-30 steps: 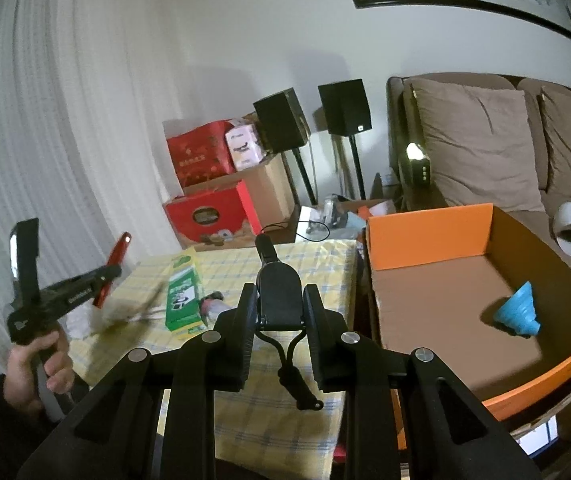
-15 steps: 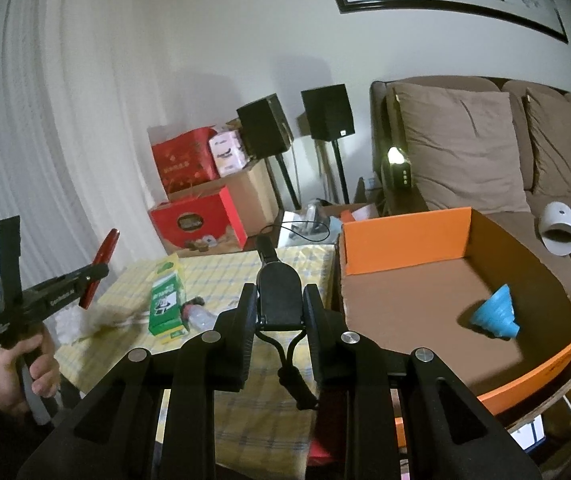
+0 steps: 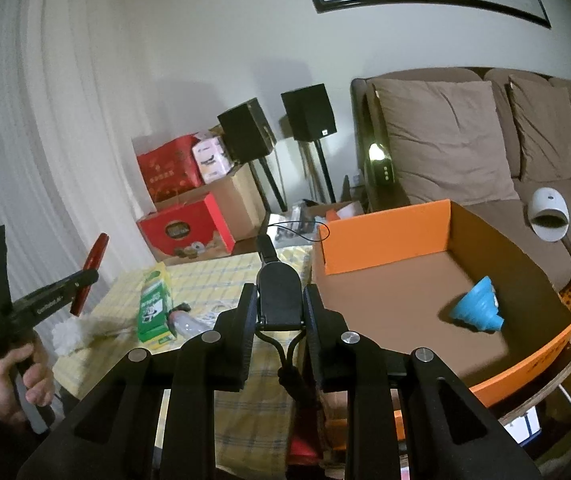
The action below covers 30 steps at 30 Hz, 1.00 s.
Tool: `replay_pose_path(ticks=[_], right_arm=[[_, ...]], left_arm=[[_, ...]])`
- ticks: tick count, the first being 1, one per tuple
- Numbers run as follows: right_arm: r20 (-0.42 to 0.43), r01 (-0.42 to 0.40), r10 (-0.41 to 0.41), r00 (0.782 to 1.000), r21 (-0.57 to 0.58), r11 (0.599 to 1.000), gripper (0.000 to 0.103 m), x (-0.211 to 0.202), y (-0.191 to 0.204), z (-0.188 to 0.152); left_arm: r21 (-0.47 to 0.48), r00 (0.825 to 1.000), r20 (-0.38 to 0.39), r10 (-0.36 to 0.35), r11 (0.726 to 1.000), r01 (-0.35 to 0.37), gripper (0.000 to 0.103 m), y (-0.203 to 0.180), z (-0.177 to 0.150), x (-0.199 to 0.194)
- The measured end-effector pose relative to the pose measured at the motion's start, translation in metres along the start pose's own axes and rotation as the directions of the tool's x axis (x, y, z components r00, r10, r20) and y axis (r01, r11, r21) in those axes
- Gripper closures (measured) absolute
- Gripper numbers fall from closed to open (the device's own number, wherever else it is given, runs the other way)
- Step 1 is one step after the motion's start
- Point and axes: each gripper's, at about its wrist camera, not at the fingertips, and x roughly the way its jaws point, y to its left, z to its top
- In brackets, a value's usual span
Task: Organize objects
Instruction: 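Hold the red object raised in the left gripper, backing away from table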
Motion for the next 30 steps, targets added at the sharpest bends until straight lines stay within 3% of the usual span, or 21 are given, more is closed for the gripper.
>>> replay_pose_path(ticks=[30], right_arm=[[0.006,0.068,-0.068,0.998,0.019,0.998,0.080,-0.004,-0.017,0.002]], left_arm=[[0.041,0.999,-0.014,-0.031,0.999,0.032,0.084,-0.024,-0.004,0.002]])
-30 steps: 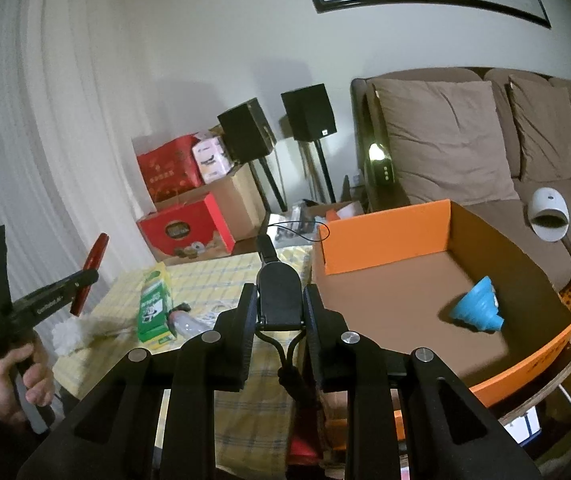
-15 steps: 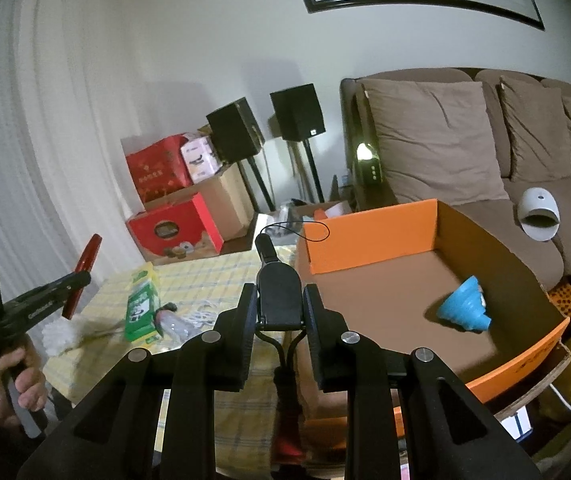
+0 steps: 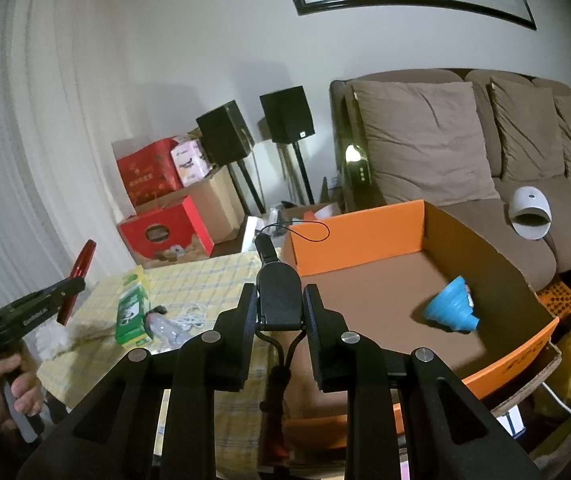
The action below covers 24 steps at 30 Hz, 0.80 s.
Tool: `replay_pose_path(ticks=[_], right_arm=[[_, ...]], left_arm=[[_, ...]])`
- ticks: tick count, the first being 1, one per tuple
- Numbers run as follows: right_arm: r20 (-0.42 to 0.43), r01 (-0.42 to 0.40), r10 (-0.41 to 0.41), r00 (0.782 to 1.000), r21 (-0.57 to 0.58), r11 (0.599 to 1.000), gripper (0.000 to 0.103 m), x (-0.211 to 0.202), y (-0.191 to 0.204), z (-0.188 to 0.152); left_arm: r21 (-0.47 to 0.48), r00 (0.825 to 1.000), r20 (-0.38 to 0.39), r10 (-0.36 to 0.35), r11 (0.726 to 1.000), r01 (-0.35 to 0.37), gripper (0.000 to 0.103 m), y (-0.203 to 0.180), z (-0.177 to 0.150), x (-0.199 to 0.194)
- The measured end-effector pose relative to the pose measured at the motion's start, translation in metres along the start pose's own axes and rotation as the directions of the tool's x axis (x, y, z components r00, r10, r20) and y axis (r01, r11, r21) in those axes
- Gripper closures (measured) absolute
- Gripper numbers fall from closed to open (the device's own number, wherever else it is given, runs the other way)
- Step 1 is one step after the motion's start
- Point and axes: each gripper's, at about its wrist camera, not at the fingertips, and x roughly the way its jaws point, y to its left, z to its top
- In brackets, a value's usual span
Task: Organize objects
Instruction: 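Hold the red object raised in the left gripper, backing away from table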
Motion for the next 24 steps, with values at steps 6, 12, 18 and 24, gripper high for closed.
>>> replay_pose_path(ticks=[6,12,18,24], right_arm=[[0.008,0.006,-0.006,1.000,0.011,1.000,0.080,-0.004,-0.007,0.002],[0.018,0.017,-0.018,1.000,0.015,1.000,0.080,-0.008,-0.011,0.004],[0.024,0.023,-0.024,0.999,0.020,1.000,0.080,-0.011,-0.015,0.005],[0.022,0.026,-0.026,0.999,0.019,0.999,0.080,-0.011,-0.015,0.004]], left_arm=[[0.023,1.000,0.013,-0.011,1.000,0.011,0.084,-0.010,0.004,-0.004],[0.033,1.000,0.009,-0.022,0.999,0.021,0.084,-0.017,0.005,-0.004],[0.041,1.000,0.009,-0.027,0.999,0.026,0.084,-0.023,0.006,-0.004],[0.044,0.999,0.008,-0.033,0.998,0.033,0.084,-0.026,0.008,-0.005]])
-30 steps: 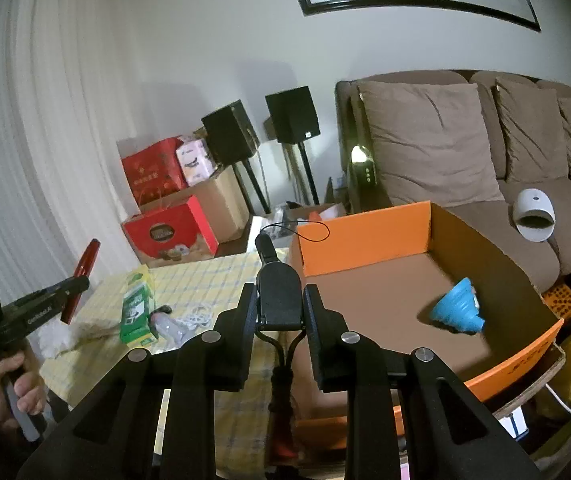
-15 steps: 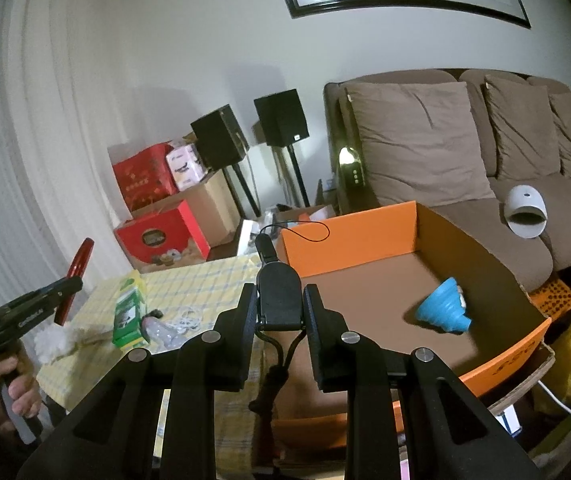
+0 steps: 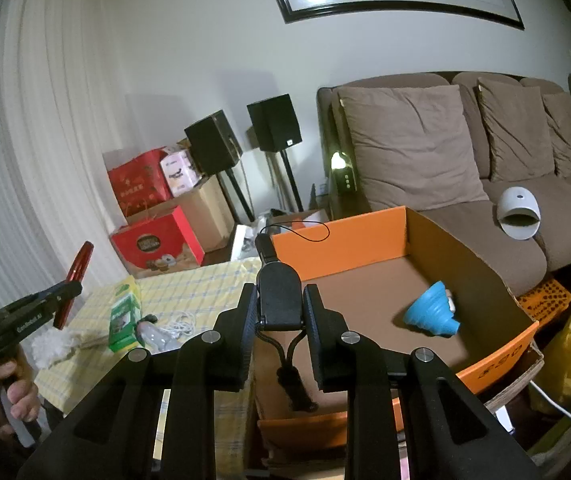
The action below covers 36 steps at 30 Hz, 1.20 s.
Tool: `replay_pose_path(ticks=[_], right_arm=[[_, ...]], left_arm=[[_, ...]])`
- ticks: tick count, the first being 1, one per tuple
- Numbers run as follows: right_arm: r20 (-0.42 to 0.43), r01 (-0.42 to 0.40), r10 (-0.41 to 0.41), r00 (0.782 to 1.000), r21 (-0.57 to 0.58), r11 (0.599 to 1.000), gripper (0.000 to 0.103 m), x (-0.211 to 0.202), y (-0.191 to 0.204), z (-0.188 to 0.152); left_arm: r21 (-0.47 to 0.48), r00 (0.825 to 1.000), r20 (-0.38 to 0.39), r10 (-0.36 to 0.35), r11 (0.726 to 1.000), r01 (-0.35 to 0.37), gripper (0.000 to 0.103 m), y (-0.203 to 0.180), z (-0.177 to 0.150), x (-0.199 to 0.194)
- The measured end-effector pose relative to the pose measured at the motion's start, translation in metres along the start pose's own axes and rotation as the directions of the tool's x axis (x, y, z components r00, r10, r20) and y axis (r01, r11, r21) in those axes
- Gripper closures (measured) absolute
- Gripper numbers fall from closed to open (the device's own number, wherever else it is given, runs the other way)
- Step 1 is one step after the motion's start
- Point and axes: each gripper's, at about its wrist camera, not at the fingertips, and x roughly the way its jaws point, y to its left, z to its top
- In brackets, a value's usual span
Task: Organize objects
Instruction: 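Hold the red object raised in the left gripper, backing away from table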
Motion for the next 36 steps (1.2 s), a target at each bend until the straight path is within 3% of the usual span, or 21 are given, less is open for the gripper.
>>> replay_pose_path(ticks=[36], right_arm=[[-0.002,0.035,-0.035,0.999,0.011,0.999,0.080,-0.002,-0.015,-0.001]], left_arm=[[0.006,0.997,0.001,-0.074,0.997,0.074,0.084,-0.023,0.012,-0.002]])
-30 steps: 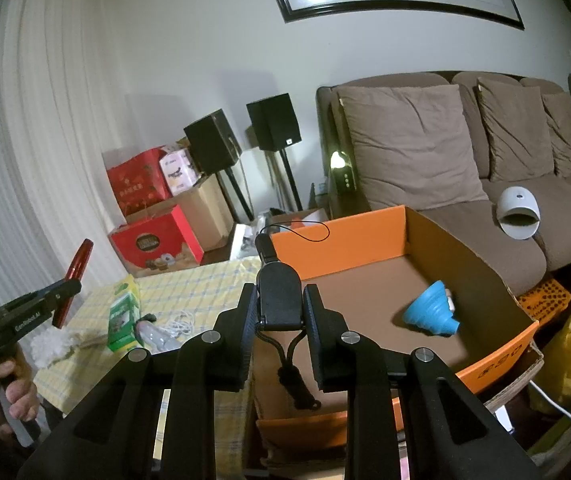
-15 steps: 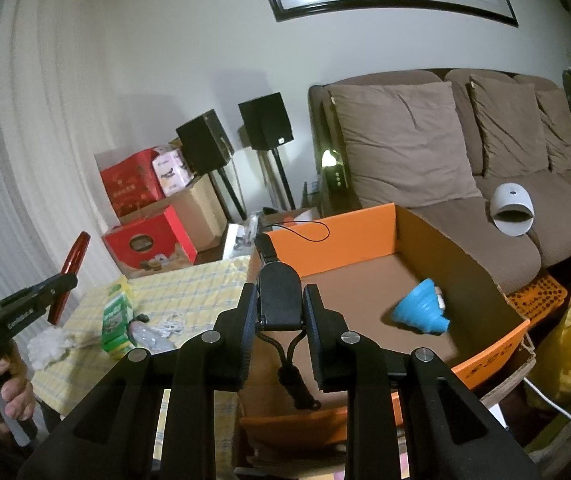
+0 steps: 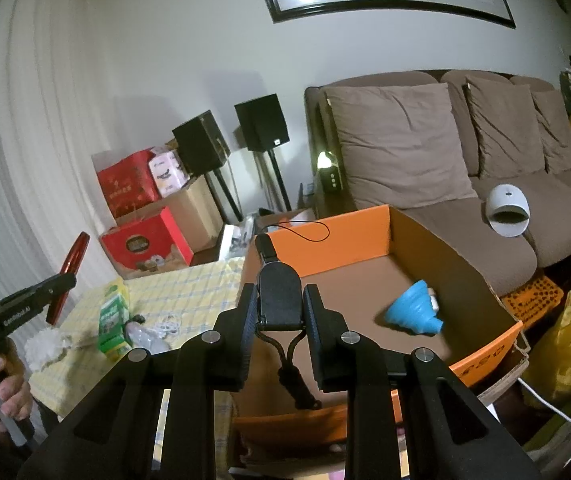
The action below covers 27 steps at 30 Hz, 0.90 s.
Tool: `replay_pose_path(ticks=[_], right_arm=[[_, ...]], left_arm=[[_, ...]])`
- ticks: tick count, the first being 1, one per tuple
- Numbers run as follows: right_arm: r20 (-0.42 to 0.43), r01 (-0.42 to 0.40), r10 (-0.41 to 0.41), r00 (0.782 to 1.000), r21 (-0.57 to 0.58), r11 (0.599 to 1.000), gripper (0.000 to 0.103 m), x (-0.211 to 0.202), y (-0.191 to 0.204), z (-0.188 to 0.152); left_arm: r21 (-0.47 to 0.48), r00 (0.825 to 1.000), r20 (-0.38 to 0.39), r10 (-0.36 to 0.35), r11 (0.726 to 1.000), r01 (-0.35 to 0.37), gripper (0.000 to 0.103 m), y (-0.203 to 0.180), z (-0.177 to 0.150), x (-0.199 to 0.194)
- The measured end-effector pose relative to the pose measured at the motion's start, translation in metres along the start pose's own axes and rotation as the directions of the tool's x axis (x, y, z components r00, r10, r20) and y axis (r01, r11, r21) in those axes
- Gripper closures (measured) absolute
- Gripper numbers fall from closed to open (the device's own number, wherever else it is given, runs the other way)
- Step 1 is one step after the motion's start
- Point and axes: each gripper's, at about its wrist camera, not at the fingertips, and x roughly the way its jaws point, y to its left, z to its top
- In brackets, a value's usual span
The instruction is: Organize objects
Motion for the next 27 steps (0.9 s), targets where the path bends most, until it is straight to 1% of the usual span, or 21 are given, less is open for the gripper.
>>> replay_pose_path(ticks=[9,27], right_arm=[[0.000,0.019,-0.019,1.000,-0.006,1.000,0.080,-0.001,0.001,0.001],[0.000,0.033,-0.033,0.999,0.003,0.999,0.080,-0.002,-0.004,0.002]], left_arm=[[0.005,1.000,0.002,-0.015,1.000,0.015,0.084,-0.007,0.002,0.001],[0.020,0.999,-0.002,-0.036,0.999,0.036,0.084,-0.016,0.005,0.003]])
